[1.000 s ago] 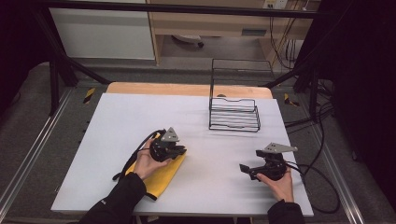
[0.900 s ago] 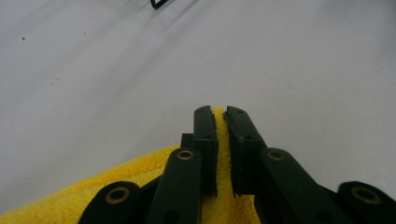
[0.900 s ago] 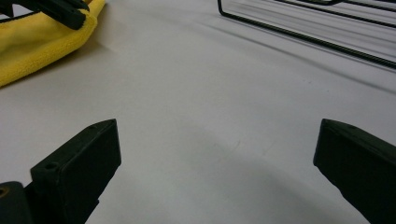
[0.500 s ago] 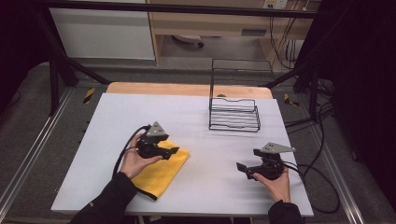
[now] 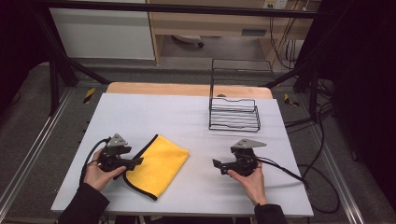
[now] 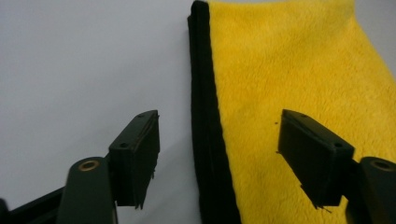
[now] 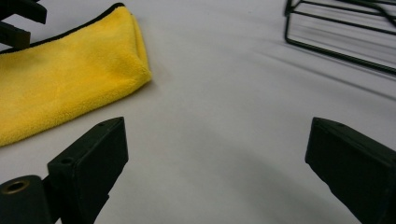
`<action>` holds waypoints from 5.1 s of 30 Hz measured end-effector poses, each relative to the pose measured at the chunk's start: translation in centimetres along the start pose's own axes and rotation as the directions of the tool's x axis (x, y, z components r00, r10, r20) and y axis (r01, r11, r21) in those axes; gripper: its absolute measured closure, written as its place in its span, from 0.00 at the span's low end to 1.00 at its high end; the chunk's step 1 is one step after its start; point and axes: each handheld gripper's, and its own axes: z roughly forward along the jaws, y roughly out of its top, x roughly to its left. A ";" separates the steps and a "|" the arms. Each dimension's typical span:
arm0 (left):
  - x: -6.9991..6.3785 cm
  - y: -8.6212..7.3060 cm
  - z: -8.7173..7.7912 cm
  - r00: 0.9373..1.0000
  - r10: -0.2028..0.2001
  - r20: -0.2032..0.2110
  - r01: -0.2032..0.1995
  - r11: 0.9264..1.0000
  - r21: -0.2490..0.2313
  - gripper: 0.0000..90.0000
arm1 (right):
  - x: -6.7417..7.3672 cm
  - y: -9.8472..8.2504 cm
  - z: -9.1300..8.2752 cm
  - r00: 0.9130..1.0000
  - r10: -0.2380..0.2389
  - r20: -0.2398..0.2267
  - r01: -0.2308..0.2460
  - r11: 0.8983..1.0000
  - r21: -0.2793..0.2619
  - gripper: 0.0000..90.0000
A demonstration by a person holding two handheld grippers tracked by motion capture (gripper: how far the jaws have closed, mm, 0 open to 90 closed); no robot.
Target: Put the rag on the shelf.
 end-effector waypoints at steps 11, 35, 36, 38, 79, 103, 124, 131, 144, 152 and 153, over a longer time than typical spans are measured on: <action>0.5 -2.1 -0.4 0.999 -0.032 -0.015 0.032 0.999 0.021 0.58 | 4.1 1.9 6.4 0.998 0.000 -0.058 0.002 0.999 0.038 0.30; -0.3 -2.4 -0.5 0.997 -0.077 0.018 0.076 0.996 0.043 0.89 | 6.1 3.0 9.4 0.986 0.142 -0.092 -0.132 0.986 0.098 0.92; -0.3 -2.4 -0.5 0.996 -0.083 0.025 0.082 0.996 0.042 0.90 | 6.0 3.2 9.2 0.984 0.144 -0.101 -0.134 0.986 0.101 0.92; -0.5 -2.3 -0.6 0.992 -0.108 0.062 0.105 0.993 0.045 0.90 | 5.8 3.8 8.4 0.985 0.134 -0.107 -0.122 0.987 0.107 0.92; -6.7 3.6 3.0 0.998 -0.036 0.046 0.041 0.993 -0.108 0.33 | -1.2 2.6 2.3 0.996 -0.093 -0.004 0.093 0.995 0.023 0.33; -3.8 7.7 11.0 0.992 -0.116 0.057 0.116 0.993 0.015 0.55 | -1.7 0.0 0.5 0.999 -0.025 -0.040 0.026 0.999 0.042 0.11; -4.7 7.7 11.1 0.994 -0.066 0.085 0.063 0.998 0.028 0.84 | -0.9 2.1 3.4 1.000 0.022 -0.022 -0.021 1.000 0.023 0.08; -4.7 7.5 11.1 0.995 -0.049 0.084 0.048 0.999 0.012 0.84 | -0.8 2.6 5.9 1.000 0.018 0.014 -0.019 0.999 0.039 0.31; -4.9 7.4 11.1 0.997 -0.013 0.074 0.013 1.000 0.000 0.84 | -1.2 2.3 7.2 0.995 0.096 -0.021 -0.093 0.988 0.121 0.75; -4.2 7.4 10.9 0.991 -0.060 0.116 0.060 0.998 -0.001 0.87 | -1.1 2.5 7.1 0.986 0.164 -0.040 -0.157 0.977 0.141 0.91; -4.2 7.4 10.8 0.992 -0.059 0.116 0.060 0.998 -0.004 0.88 | -1.1 2.5 7.1 0.985 0.166 -0.041 -0.159 0.977 0.140 0.92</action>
